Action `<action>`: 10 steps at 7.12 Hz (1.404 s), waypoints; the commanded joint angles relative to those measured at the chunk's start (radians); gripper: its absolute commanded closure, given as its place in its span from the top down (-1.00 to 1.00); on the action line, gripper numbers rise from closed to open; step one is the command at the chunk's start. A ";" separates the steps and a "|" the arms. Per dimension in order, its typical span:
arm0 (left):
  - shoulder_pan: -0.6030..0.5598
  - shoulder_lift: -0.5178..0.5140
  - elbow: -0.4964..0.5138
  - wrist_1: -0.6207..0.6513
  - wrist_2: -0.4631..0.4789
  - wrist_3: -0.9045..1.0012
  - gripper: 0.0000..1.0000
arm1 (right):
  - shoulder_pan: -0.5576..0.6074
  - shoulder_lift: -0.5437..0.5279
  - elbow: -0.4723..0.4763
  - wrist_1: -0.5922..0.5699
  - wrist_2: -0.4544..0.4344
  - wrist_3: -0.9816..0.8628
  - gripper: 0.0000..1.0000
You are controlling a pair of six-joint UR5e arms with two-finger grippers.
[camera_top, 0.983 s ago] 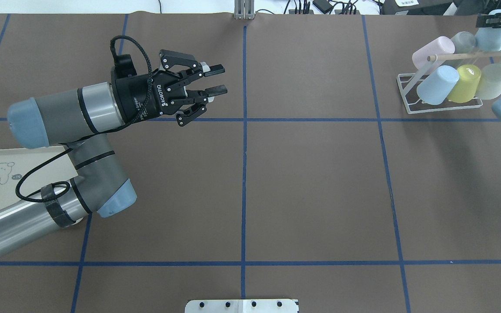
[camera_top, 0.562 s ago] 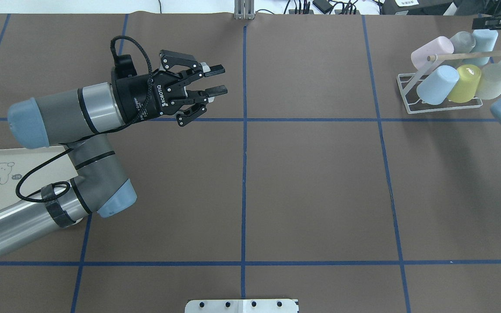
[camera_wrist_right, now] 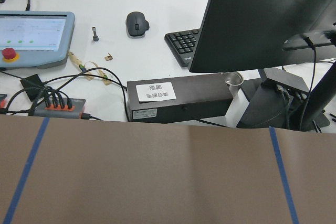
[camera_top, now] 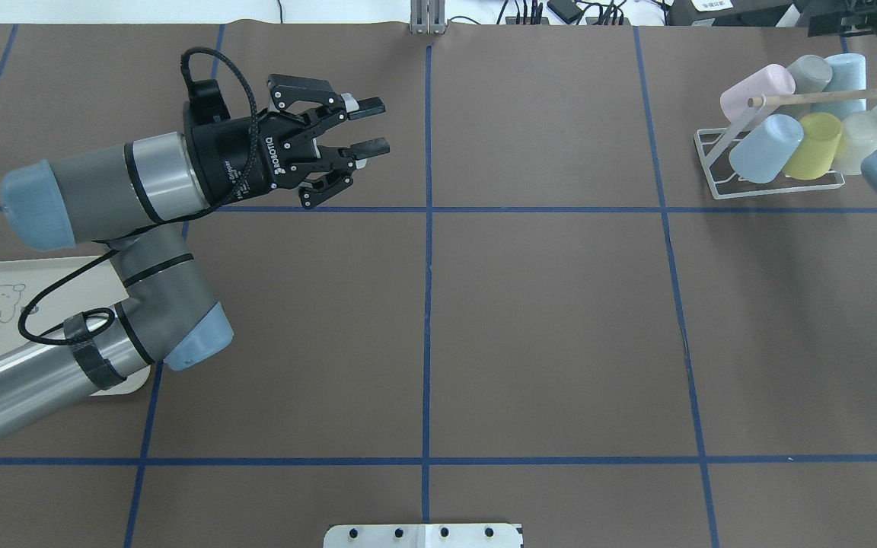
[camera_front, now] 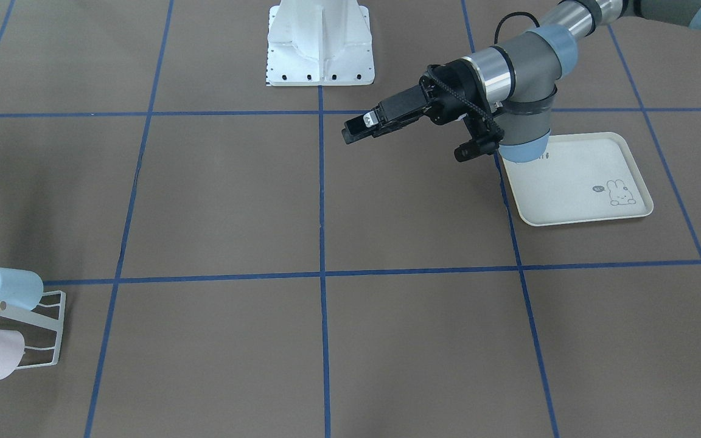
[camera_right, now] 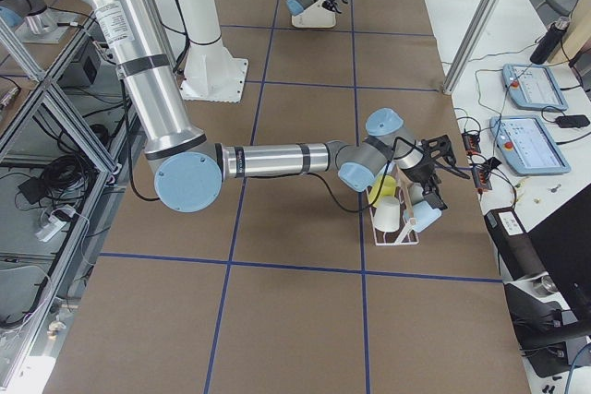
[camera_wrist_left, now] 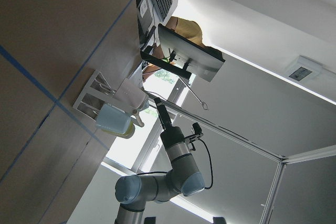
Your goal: Transfer IKEA cup to right arm and place on rack
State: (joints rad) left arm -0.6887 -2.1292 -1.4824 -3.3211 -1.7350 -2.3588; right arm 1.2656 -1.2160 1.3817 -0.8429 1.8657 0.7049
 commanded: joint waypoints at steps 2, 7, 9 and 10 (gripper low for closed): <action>-0.191 0.104 -0.004 0.044 -0.198 0.281 1.00 | 0.052 0.173 0.414 -0.762 0.151 -0.016 1.00; -0.624 0.444 0.020 0.319 -0.557 1.462 1.00 | 0.202 0.042 0.462 -1.075 0.371 -0.656 1.00; -0.812 0.468 0.022 0.559 -0.552 1.953 1.00 | 0.225 -0.099 0.512 -0.992 0.453 -0.702 1.00; -0.891 0.466 0.014 0.700 -0.549 2.160 1.00 | 0.201 -0.138 0.520 -0.907 0.490 -0.635 1.00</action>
State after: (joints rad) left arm -1.4758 -1.6675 -1.4622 -2.7810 -2.2864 -0.4631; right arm 1.4806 -1.2892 1.8815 -1.8331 2.3102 0.0266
